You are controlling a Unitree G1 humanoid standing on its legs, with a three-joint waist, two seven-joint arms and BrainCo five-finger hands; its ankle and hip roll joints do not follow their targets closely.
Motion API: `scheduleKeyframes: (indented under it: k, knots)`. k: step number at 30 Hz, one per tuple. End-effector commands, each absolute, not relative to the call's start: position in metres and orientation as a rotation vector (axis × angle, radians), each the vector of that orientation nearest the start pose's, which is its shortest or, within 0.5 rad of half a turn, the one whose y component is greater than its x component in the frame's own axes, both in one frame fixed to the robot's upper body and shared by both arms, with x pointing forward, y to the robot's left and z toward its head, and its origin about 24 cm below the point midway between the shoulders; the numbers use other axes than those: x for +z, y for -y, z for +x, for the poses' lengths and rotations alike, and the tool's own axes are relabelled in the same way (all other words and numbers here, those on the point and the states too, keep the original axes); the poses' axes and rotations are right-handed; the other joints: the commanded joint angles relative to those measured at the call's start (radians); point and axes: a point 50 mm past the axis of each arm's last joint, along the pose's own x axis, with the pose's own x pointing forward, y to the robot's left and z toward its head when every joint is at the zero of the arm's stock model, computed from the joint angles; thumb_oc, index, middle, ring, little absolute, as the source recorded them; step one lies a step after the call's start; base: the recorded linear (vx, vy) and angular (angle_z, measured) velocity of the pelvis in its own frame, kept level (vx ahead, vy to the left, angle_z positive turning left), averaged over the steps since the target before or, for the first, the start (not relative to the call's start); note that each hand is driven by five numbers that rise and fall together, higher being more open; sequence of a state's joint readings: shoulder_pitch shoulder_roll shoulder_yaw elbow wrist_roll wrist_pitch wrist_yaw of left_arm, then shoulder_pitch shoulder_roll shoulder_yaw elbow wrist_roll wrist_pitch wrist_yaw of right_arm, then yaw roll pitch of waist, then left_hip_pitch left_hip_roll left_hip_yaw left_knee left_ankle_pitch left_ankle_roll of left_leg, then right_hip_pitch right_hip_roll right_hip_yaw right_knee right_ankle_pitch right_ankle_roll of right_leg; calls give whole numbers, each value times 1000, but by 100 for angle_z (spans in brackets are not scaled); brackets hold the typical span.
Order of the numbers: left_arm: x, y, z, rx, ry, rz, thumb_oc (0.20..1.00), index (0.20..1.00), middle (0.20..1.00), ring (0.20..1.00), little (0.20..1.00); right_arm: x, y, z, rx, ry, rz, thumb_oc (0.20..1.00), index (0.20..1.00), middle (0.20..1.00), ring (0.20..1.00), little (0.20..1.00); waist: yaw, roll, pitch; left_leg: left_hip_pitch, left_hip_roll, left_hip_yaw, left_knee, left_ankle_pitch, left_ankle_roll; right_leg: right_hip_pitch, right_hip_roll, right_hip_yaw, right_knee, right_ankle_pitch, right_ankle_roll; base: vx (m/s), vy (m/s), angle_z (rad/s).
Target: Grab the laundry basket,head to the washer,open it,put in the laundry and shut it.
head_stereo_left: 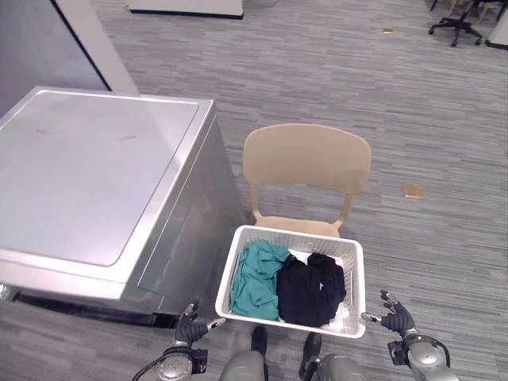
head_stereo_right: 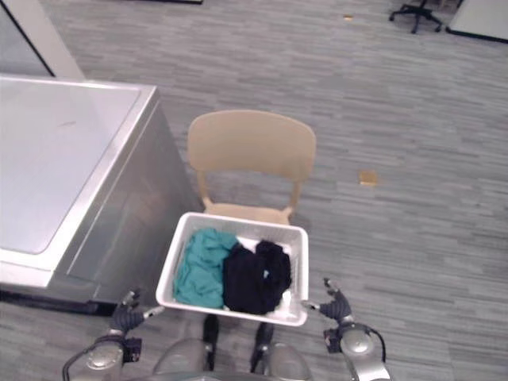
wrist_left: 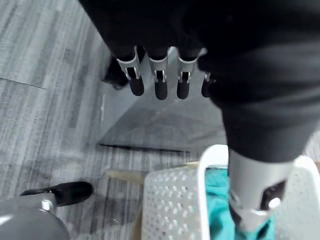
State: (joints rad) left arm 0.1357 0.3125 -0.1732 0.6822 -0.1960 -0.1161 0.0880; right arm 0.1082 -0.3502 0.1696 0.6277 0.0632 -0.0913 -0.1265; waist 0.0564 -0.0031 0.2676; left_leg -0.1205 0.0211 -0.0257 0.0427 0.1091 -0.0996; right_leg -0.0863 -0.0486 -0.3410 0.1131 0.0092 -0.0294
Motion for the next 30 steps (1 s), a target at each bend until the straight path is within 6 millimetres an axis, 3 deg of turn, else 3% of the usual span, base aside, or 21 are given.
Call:
scheduleKeyframes:
  k: [1,2,3,4,6,7,8,10,11,13,15,16,19,21,24,30]
  knots:
    - [-90,-233,176,156,-589,175,1000,1000,1000,1000,1000,-76,237,191,-120,-532,-341,1000,1000,1000,1000,1000,-22,-66,22,-35,39,120,160,-170,54,22,-113,38,-98,-6,79,-227,173,74]
    - [-94,-230,175,163,-605,169,1000,1000,1000,1000,1000,-76,236,191,-115,-531,-344,1000,1000,1000,1000,1000,-41,-67,18,7,82,146,216,-204,46,16,-138,35,-104,14,87,-148,152,65]
    - [-94,-230,175,163,-604,168,1000,1000,1000,1000,1000,-76,236,191,-115,-531,-344,1000,1000,1000,1000,1000,-40,-66,20,7,83,146,218,-205,46,18,-137,35,-104,14,87,-160,306,37]
    - [-95,-226,177,174,-606,145,1000,1000,1000,1000,1000,-75,236,192,-110,-528,-351,1000,1000,1000,1000,1000,-64,-61,5,79,146,179,222,-197,28,14,-162,20,-107,30,98,-98,286,45]
    - [-97,-225,176,182,-615,134,1000,1000,1000,1000,1000,-76,236,190,-111,-538,-354,1000,1000,1000,1000,1000,-77,-52,-4,132,167,198,190,-193,19,9,-171,9,-105,39,105,-119,305,32]
    - [-99,-220,178,170,-624,123,1000,1000,1000,1000,1000,-79,237,185,-123,-555,-325,1000,1000,1000,1000,1000,-110,-48,-30,201,210,278,106,-192,-1,-4,-205,-33,-111,58,126,-96,317,24]
    - [-99,-218,180,151,-620,142,1000,1000,1000,1000,1000,-82,236,179,-123,-575,-311,1000,1000,1000,1000,1000,-120,-39,-40,230,225,306,67,-216,-13,3,-211,-40,-121,62,150,-142,441,65]
    - [-98,-219,181,142,-619,146,1000,1000,1000,1000,1000,-85,235,177,-116,-589,-299,1000,1000,1000,1000,1000,-125,-41,-47,236,217,312,42,-228,-16,-4,-226,-47,-128,84,165,-72,323,100]
    - [-98,-223,181,116,-626,205,1000,1000,1000,1000,1000,-88,229,176,-97,-606,-278,1000,1000,1000,1000,1000,-117,-63,-44,221,166,296,46,-267,4,4,-276,-51,-137,132,201,-106,414,58]
    - [-98,-230,180,138,-636,231,1000,1000,1000,1000,1000,-89,221,176,-90,-602,-247,1000,1000,1000,1000,1000,-120,-85,-28,198,124,291,51,-264,31,-22,-313,-28,-98,161,200,-191,376,28]
    - [-98,-236,180,158,-638,238,1000,1000,1000,1000,1000,-91,209,176,-91,-604,-184,1000,1000,1000,1000,1000,-138,-82,-7,178,95,263,46,-257,57,-57,-250,125,-3,94,182,-173,304,59]
    - [-98,-238,178,168,-646,240,1000,1000,1000,1000,1000,-93,205,175,-77,-614,-174,1000,1000,1000,1000,1000,-135,-77,-7,175,82,259,40,-253,72,-59,-213,166,34,66,170,-88,302,47]
    - [-102,-242,170,176,-672,243,1000,1000,1000,1000,1000,-91,195,176,-14,-595,-143,1000,1000,1000,1000,1000,-121,-57,-8,186,42,237,-1,-236,97,-56,-107,160,110,-17,138,18,233,13]
    - [-103,-244,167,163,-683,260,1000,1000,1000,1000,1000,-89,189,177,73,-586,-147,1000,1000,1000,1000,1000,-111,-61,-11,190,5,204,-11,-236,103,-27,-40,186,50,-56,117,103,91,7]
    - [-102,-239,172,153,-663,237,1000,1000,1000,1000,1000,-83,179,188,195,-562,-191,1000,1000,1000,1000,1000,-93,-66,-11,168,-23,147,4,-235,97,-6,-21,238,-8,-35,110,115,-25,89]
    - [-106,-235,169,136,-680,229,1000,1000,1000,1000,1000,-69,146,211,382,-478,-254,1000,1000,1000,1000,1000,-31,-53,-39,170,-35,92,-4,-226,91,67,-45,160,-82,-29,104,150,-6,56]
